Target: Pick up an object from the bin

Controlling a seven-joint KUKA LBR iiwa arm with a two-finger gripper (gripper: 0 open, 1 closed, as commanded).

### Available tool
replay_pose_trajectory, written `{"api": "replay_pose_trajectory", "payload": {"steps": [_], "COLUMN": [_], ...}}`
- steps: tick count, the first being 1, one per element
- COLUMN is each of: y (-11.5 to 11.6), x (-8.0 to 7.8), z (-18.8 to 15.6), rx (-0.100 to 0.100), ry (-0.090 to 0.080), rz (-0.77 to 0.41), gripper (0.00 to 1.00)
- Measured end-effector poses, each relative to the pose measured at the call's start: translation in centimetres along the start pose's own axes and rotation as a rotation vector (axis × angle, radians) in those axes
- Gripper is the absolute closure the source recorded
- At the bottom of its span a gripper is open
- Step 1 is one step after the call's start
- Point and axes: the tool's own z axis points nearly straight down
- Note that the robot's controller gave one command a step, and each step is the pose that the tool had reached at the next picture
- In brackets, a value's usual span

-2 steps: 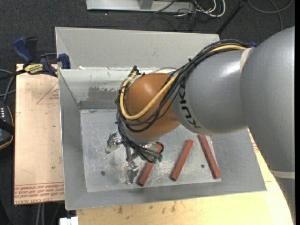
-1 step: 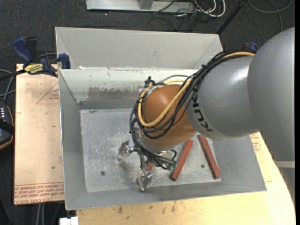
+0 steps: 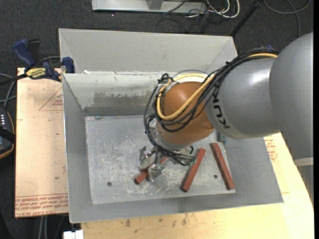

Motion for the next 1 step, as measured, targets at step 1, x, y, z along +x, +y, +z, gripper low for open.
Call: {"api": "replay_pose_trajectory", "payload": {"steps": [1], "y": [0.0], "x": [0.0], "z": [0.0], "rx": [0.0], "ry": [0.0], "rz": [0.0], "gripper": [1.0]}}
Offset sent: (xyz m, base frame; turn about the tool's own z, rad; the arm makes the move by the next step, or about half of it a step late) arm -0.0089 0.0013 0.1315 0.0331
